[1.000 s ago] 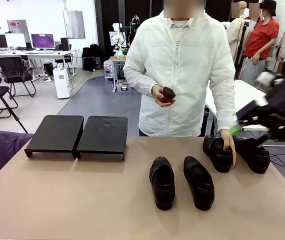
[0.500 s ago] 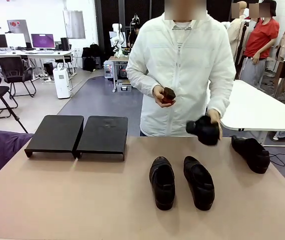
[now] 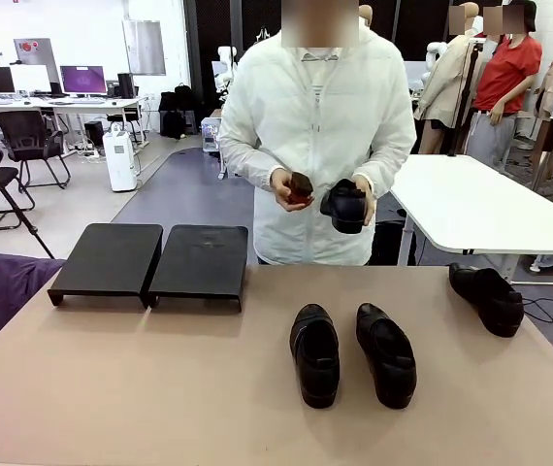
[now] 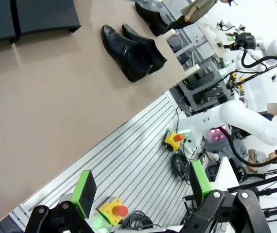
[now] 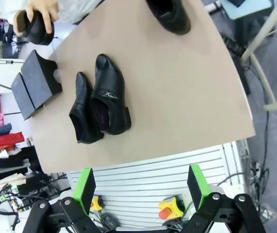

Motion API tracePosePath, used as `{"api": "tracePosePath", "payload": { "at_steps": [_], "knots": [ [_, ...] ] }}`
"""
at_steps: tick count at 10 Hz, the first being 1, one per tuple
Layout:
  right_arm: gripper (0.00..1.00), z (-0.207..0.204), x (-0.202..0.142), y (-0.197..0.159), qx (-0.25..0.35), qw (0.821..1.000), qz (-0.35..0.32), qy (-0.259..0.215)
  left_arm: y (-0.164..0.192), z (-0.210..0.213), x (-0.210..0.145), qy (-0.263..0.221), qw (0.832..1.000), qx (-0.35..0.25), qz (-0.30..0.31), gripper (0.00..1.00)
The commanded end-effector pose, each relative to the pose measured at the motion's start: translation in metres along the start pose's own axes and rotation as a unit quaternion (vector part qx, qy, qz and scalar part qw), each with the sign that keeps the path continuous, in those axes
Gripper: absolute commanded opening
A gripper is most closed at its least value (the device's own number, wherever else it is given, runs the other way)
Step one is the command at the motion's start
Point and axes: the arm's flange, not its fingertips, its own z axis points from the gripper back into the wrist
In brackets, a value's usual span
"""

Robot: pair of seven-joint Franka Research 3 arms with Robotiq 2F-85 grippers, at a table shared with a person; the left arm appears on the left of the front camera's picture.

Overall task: Organize the shoes by placing them on the stand.
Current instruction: Pick up one Shoe and place it in the middle of the table.

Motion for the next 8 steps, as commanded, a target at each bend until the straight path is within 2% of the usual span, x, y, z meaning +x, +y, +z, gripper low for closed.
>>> {"api": "tracePosePath", "payload": {
  "at_steps": [1, 3, 4, 6, 8],
  "knots": [
    [1.0, -0.026, 0.002, 0.027, 0.008, 1.0, 0.022, 0.003, 0.0, 0.001, 0.002, -0.003, 1.0, -0.008, -0.01, 1.0],
    [1.0, -0.074, -0.004, 0.082, -0.011, 0.999, 0.029, 0.035, 0.0, 0.001, 0.002, -0.003, 1.0, -0.008, -0.01, 1.0],
    [1.0, -0.109, -0.013, 0.124, -0.02, 0.997, 0.066, 0.046, 0.0, 0.001, 0.002, -0.003, 1.0, -0.008, -0.01, 1.0],
    [1.0, -0.198, -0.05, 0.216, -0.037, 0.989, 0.127, 0.06, 0.0, 0.001, 0.002, -0.003, 1.0, -0.008, -0.01, 1.0],
    [1.0, -0.278, -0.094, 0.278, -0.08, 0.978, 0.18, 0.073, 0.0, 0.001, 0.002, -0.003, 1.0, -0.008, -0.01, 1.0]
  ]
}}
